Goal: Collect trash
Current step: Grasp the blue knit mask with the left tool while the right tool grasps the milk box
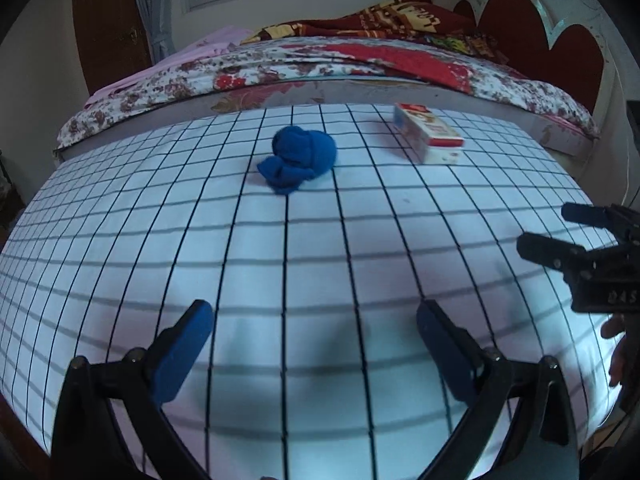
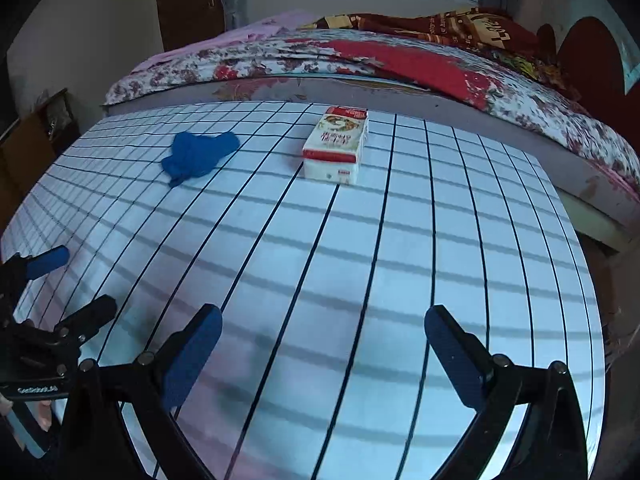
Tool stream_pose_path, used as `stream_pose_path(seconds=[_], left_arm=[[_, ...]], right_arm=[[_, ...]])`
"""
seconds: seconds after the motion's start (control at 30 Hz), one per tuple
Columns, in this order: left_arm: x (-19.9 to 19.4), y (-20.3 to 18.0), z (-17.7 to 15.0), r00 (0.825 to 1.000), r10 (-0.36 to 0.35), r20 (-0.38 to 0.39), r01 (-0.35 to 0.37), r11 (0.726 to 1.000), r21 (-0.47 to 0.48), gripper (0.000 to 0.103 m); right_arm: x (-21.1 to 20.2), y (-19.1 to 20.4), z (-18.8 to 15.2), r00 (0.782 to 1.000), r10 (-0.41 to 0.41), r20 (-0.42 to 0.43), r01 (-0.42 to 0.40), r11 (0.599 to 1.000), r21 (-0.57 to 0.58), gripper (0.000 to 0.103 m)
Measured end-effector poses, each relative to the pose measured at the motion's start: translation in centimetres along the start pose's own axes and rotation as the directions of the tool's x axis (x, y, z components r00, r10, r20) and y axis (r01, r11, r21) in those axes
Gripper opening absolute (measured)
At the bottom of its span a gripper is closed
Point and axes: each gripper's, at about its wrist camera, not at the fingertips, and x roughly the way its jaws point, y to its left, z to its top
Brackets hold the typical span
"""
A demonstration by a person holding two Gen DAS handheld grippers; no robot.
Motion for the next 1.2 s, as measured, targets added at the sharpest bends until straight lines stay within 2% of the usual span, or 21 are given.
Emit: stream_pose_path(seconds=[0.07, 0.13, 0.17, 0.2, 0.3, 0.43, 0.5, 0.7, 0.73, 0.8, 0.83, 0.87, 0.93, 1.1, 1.2], left_arm=[[0.8, 0.2, 0.9, 1.0, 0.007, 0.004, -0.007, 1.0, 0.008, 0.1], [1.9, 0.6, 2.2, 1.0, 0.003, 0.003, -0.003, 1.0, 0.015, 0.089], [2.5, 1.0, 2.7, 1.0, -0.007, 0.002, 0.007, 1.0, 0.007, 0.076], [3.1, 1.3, 3.3, 1.0, -0.022, -0.004, 0.021, 1.0, -0.008, 0.072], [4.8, 2.1, 5.1, 0.999, -0.031, -0.007, 0.031, 0.999, -0.03, 0.072], [6.4, 2.1, 7.5, 0.999, -0.033, 0.008, 0.033, 0.999, -0.038, 0.072], [7.1, 1.9, 8.6, 0.999, -0.037, 0.015, 0.038, 0.999, -0.03, 0.074], [9.7, 1.6, 10.1, 0.998, -0.047, -0.036, 0.046, 0.998, -0.031, 0.074], [9.9, 1.6, 10.2, 0.998, -0.046, -0.037, 0.044, 0.999, -0.031, 0.074], [10.4, 1.4, 10.4, 0.998, -0.044, -0.049, 0.043, 0.999, -0.028, 0.074], [10.6, 1.3, 10.4, 0.998, -0.04, -0.055, 0.038, 0.999, -0.027, 0.073], [10.8, 1.3, 10.4, 0.997, -0.036, -0.063, 0.035, 0.999, -0.025, 0.071], [11.2, 1.2, 10.4, 0.996, -0.035, -0.08, 0.033, 0.999, -0.018, 0.061], [10.9, 0.9, 10.1, 0.997, -0.035, -0.063, 0.035, 0.999, 0.007, 0.046], [9.9, 0.6, 9.6, 0.998, -0.05, -0.037, 0.051, 0.999, 0.016, 0.041]], right_arm=[[1.3, -0.4, 1.3, 1.0, 0.004, 0.003, -0.004, 1.0, 0.021, 0.102], [2.8, -0.9, 2.7, 1.0, 0.005, -0.004, -0.005, 0.999, 0.041, 0.102], [3.4, -0.9, 3.2, 1.0, 0.008, -0.013, -0.008, 0.999, 0.046, 0.102], [4.1, -1.0, 3.8, 1.0, 0.01, -0.028, -0.009, 0.999, 0.045, 0.102], [5.6, -1.3, 5.7, 0.999, -0.031, -0.035, 0.033, 0.998, 0.053, 0.102], [7.5, -2.1, 7.9, 0.999, 0.017, -0.04, -0.013, 0.995, 0.095, 0.102], [8.2, -1.9, 8.6, 1.0, 0.005, -0.03, -0.002, 0.996, 0.084, 0.102], [10.2, -1.2, 9.9, 0.999, 0.016, -0.032, -0.014, 0.996, 0.084, 0.102], [10.5, -1.3, 10.1, 0.999, 0.023, -0.034, -0.019, 0.995, 0.095, 0.1], [10.9, -1.7, 10.2, 0.999, 0.034, -0.042, -0.029, 0.991, 0.127, 0.087], [11.1, -2.1, 10.1, 0.998, 0.047, -0.046, -0.039, 0.988, 0.15, 0.077], [11.1, -2.2, 10.1, 0.998, 0.051, -0.047, -0.042, 0.986, 0.162, 0.066], [11.0, -2.5, 9.9, 0.998, 0.047, -0.045, -0.039, 0.986, 0.164, 0.058], [10.1, -3.4, 9.1, 0.999, 0.019, -0.032, -0.014, 0.987, 0.161, 0.057], [9.2, -3.5, 8.7, 1.0, 0.005, -0.013, -0.003, 0.99, 0.139, 0.056]])
